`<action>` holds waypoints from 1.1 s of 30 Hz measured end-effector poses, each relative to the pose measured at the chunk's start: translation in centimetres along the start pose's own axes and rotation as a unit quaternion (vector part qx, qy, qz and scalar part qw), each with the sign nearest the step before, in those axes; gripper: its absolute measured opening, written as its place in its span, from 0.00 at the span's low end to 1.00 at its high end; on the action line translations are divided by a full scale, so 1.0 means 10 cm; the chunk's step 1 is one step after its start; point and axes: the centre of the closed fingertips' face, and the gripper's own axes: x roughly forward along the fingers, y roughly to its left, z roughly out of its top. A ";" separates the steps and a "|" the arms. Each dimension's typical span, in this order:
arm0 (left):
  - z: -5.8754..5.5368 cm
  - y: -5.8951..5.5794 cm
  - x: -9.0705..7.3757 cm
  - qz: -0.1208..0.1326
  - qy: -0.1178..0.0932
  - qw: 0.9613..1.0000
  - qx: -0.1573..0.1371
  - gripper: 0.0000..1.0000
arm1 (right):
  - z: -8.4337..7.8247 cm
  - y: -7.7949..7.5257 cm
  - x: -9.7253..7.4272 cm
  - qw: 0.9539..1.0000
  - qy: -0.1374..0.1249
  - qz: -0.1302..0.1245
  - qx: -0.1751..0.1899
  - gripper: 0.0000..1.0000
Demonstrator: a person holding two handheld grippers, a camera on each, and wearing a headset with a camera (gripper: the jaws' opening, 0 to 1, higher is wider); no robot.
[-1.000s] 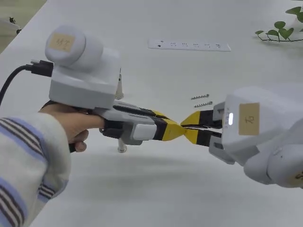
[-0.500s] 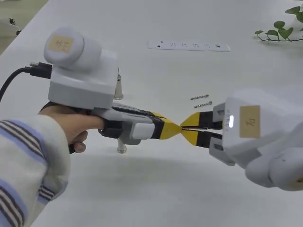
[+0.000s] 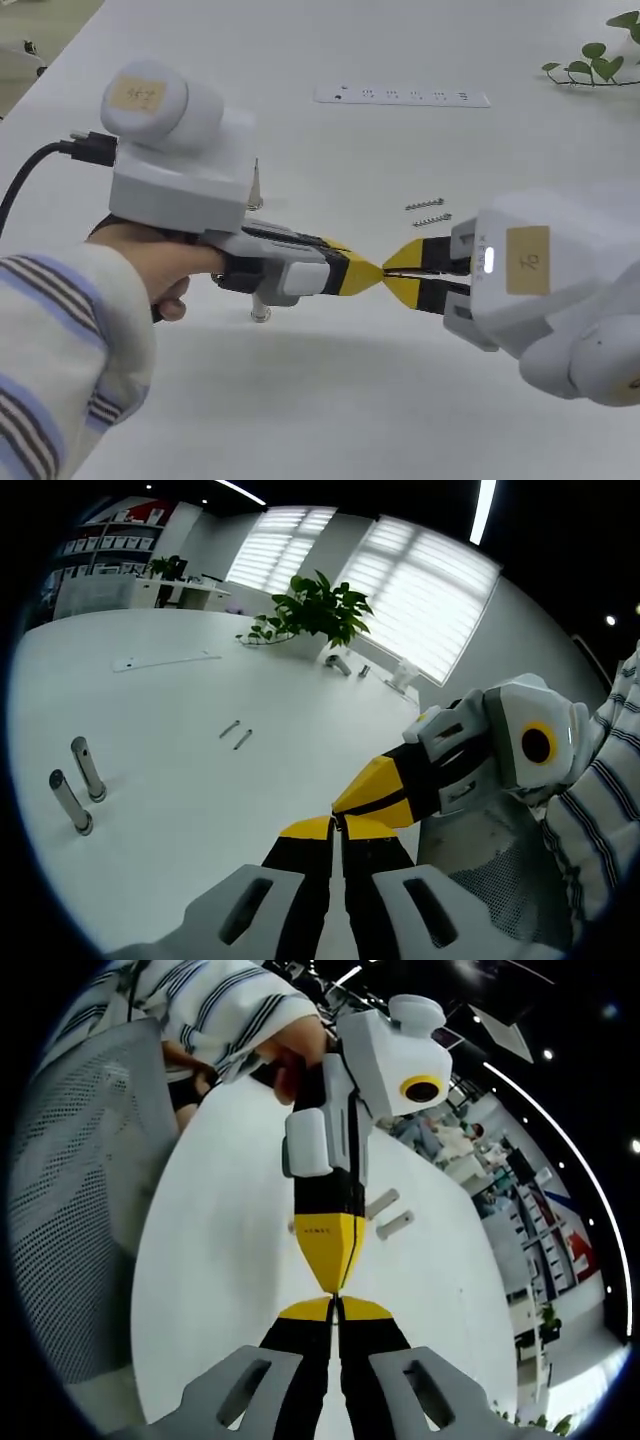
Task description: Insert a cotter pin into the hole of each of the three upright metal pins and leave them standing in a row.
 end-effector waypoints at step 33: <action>0.04 0.05 0.00 0.017 0.002 1.000 -0.018 0.00 | 0.01 -0.02 -0.02 1.000 0.005 0.006 -0.005 0.02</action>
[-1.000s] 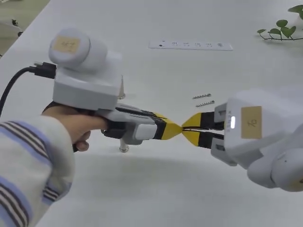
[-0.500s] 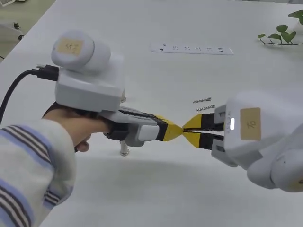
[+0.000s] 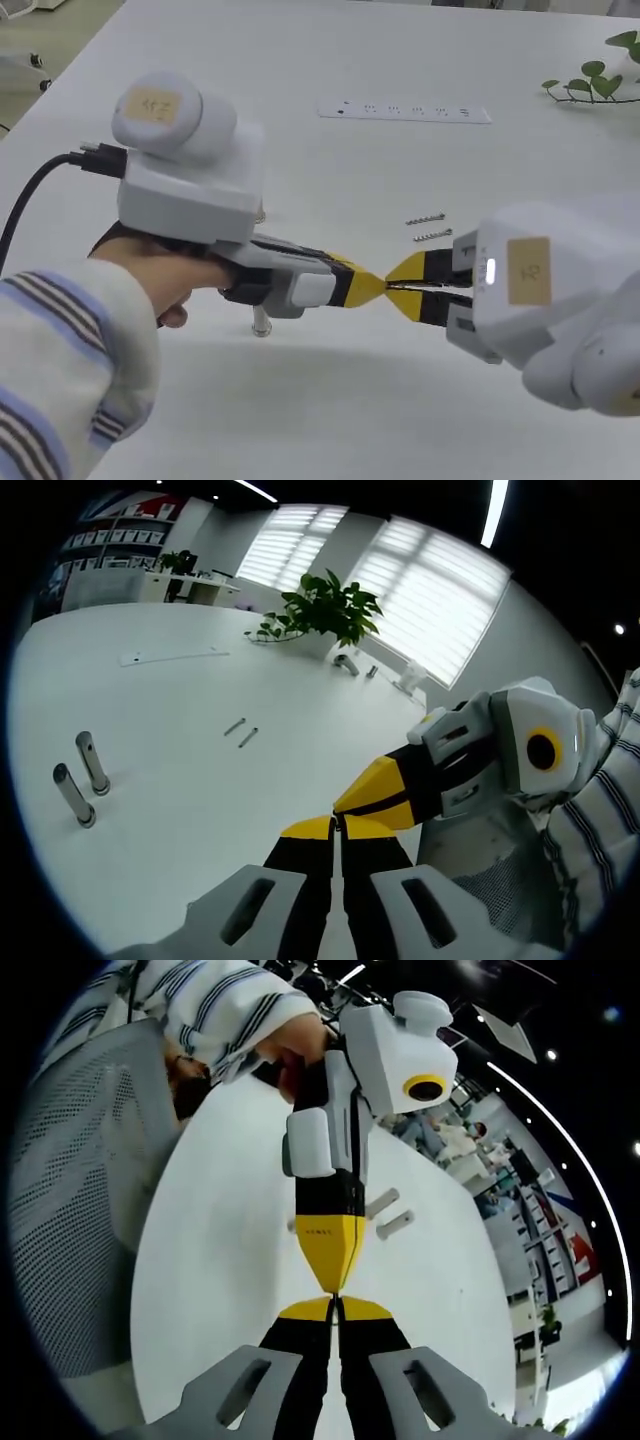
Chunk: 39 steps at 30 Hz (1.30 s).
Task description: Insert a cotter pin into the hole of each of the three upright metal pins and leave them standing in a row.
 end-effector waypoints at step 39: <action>0.04 0.05 -0.09 0.009 -0.012 1.000 0.027 0.00 | 0.05 -0.01 -0.02 0.999 -0.032 0.021 0.022 0.17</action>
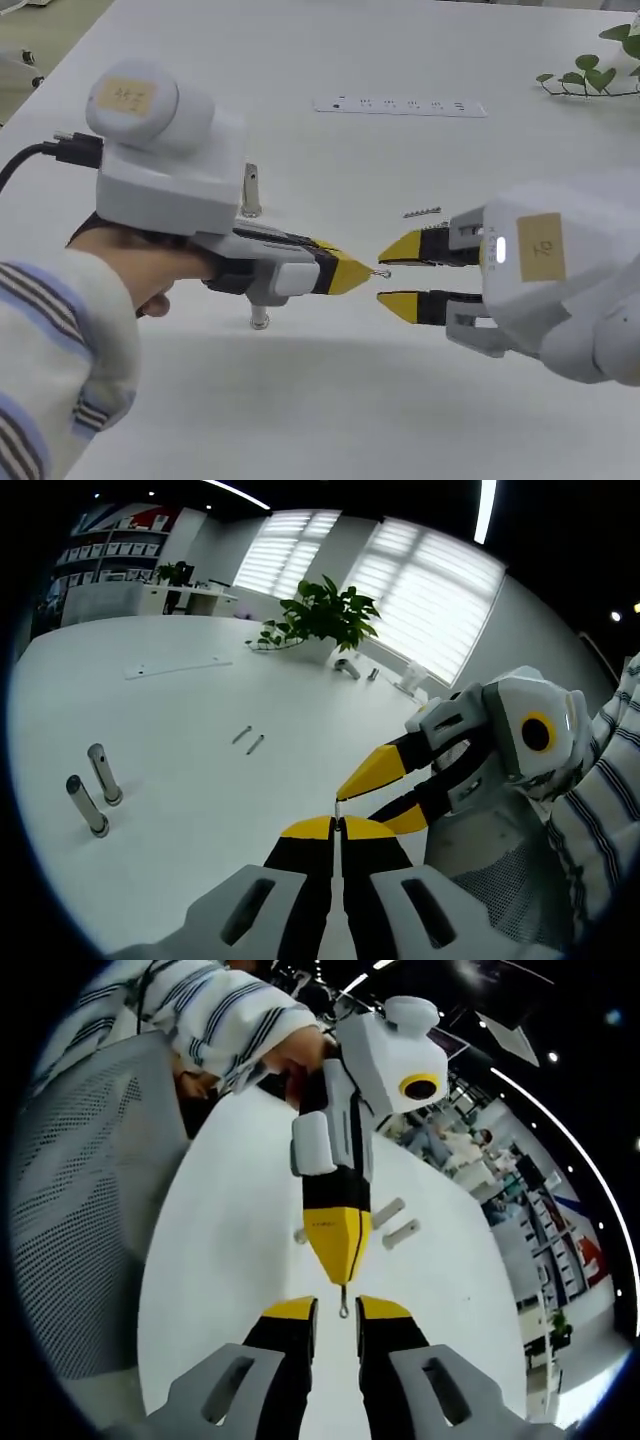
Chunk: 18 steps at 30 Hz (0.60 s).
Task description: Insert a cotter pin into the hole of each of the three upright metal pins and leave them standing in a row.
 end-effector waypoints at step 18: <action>-0.12 -0.03 -0.06 -0.013 0.015 0.997 0.070 0.00 | -0.07 0.07 -0.06 0.989 -0.026 0.063 0.128 0.17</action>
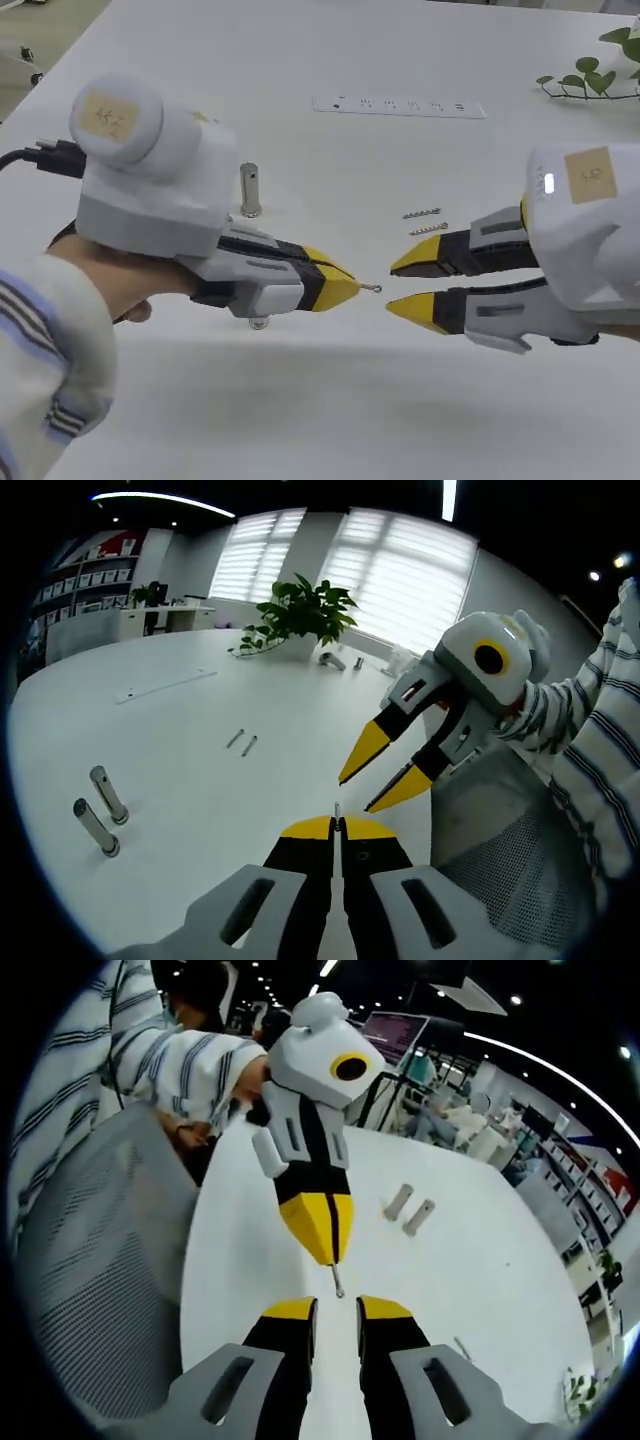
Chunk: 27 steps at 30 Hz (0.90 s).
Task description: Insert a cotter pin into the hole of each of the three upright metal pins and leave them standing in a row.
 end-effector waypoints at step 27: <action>-0.05 -0.27 0.01 -0.069 0.008 0.976 0.204 0.00 | -0.10 0.14 -0.07 0.995 0.003 0.081 0.051 0.16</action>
